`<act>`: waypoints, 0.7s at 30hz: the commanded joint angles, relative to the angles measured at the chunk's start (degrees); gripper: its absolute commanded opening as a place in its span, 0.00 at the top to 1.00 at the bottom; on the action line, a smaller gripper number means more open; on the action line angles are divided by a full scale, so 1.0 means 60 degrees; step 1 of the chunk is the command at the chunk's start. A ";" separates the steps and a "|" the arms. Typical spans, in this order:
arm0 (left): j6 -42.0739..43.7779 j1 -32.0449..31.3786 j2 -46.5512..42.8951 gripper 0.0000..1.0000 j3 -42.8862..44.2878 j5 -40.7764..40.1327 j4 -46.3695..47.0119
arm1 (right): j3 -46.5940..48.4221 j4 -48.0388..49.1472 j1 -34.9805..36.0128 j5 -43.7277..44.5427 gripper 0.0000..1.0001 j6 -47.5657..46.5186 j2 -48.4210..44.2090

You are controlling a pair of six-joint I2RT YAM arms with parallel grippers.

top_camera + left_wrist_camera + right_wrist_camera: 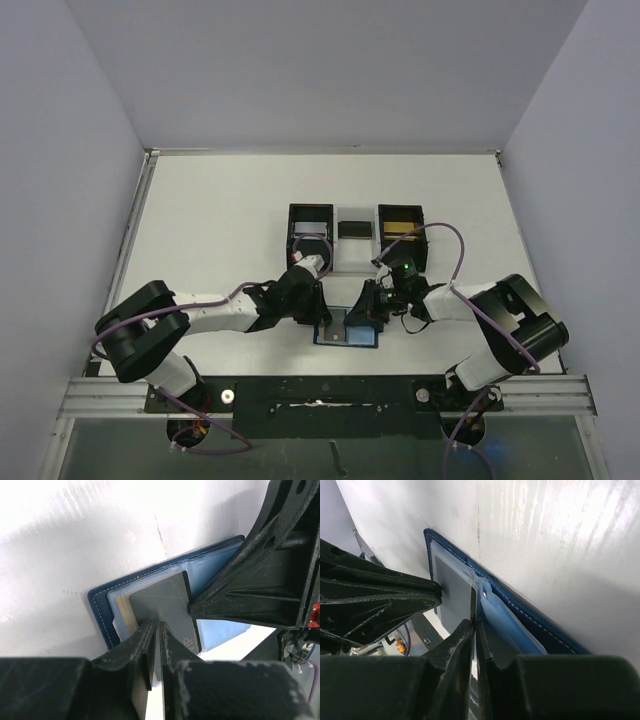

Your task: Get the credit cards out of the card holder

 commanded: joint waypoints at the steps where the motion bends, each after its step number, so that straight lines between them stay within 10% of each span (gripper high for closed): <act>1: -0.0096 -0.0071 0.0032 0.91 -0.0339 -0.0750 -0.0666 | -0.0590 0.1310 -0.0051 0.0736 0.89 0.1005 -0.0411; 10: -0.0163 -0.0116 -0.0145 0.91 -0.0456 -0.0662 -0.0628 | -0.0775 0.1955 0.0601 0.1388 0.83 0.1453 -0.0526; 21: -0.0099 -0.0116 -0.0473 0.91 -0.0620 -0.0936 -0.0924 | -0.1139 0.1976 0.0357 0.1107 1.00 0.1221 -0.1619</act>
